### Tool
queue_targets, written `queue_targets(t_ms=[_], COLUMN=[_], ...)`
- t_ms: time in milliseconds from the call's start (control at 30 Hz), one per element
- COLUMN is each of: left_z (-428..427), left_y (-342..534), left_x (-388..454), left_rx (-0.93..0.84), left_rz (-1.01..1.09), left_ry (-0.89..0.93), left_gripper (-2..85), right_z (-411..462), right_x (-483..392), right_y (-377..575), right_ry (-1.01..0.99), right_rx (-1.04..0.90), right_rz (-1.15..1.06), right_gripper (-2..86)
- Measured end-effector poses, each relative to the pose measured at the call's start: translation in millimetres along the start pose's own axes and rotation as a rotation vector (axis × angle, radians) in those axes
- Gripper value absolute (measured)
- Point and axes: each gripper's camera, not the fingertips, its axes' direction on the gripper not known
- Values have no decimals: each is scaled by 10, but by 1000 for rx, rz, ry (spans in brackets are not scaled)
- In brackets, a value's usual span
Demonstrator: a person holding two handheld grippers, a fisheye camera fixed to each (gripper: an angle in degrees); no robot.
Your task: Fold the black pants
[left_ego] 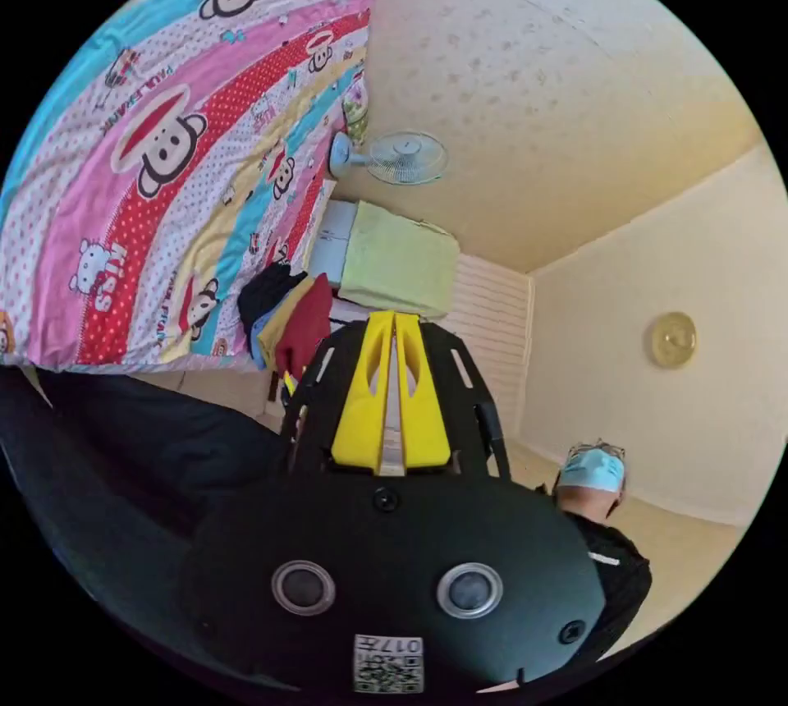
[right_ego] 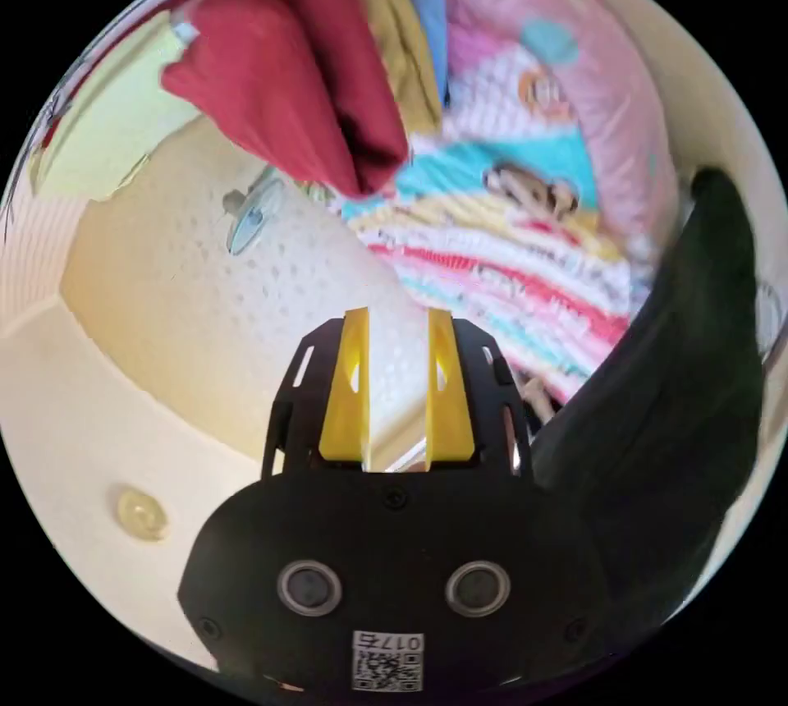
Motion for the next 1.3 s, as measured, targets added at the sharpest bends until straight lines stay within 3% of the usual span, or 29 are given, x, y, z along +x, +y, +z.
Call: queue_targets(t_ms=[100,167,333,533,667,833,1033,1200,1300], left_z=[-445,-754,-1900,-2014,-1730,-1395,-1357,-1791,-2300], left_y=[481,731,1718,3210,3678,3787,3370,2763,2377], left_x=[264,378,1272,1972,1923,1779,1779,1501,1181], left_rx=[40,102,510,903,914,913,969,963,942], left_rz=[125,159,346,451,505,549,780,781,760], left_ry=[-372,-473,-641,-1023,-1050,-1378,-1411,-1448,-1360], left_gripper=[-10,-10,-10,-9,-9,-6,-5,-5,-6], right_z=[842,1377,2477,2900,2912,2946,2922,3119,3388], right_x=[51,-93,-1014,-1756,-1571,-1263,-1421,-1293,-952], right_y=[161,318,1083,2288,2654,2852,3401,4216,4732], right_ry=[-87,-36,-179,-222,-267,-231,-112,71,259], right_rx=[-244,-411,-762,-1098,-1206,-1302,-1414,-1457,-1464], right_rz=[64,69,-196,-554,-594,-594,-922,-1263,-1444], right_gripper=[98,95,75,32,12,6,4,5,6])
